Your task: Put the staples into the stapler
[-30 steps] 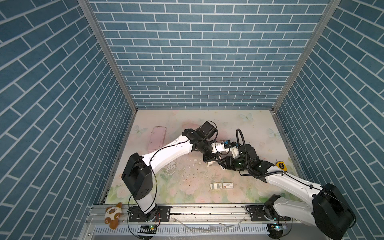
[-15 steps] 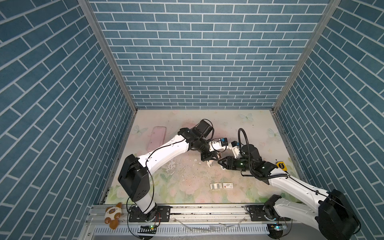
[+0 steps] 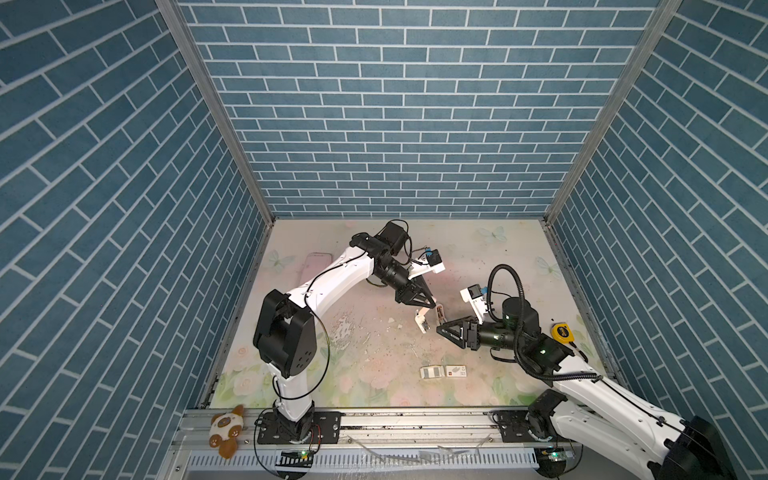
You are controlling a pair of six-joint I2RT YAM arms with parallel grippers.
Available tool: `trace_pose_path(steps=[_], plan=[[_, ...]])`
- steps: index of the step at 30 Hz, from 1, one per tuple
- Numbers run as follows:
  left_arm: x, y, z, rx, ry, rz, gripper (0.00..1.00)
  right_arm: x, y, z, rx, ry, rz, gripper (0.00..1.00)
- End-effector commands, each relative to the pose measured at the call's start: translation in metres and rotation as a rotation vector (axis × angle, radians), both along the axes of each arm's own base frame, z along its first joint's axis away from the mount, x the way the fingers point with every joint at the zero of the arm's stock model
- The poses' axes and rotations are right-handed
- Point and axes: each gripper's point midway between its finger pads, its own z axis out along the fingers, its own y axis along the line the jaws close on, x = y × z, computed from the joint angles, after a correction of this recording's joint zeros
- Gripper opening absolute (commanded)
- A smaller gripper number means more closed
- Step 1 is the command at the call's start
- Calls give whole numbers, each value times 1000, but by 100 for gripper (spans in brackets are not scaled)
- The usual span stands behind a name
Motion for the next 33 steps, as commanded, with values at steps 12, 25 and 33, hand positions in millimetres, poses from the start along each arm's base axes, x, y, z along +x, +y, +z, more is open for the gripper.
trace_pose_path(steps=[12,25,33], plan=[[-15,-5,18,-76,157,-63,6,11,27,37,90,-114,91,54],[-12,-12,27,-111,195,-79,8,13,40,32,103,-91,122,52],[-16,-10,30,-119,203,-84,9,16,43,29,111,-79,121,44]])
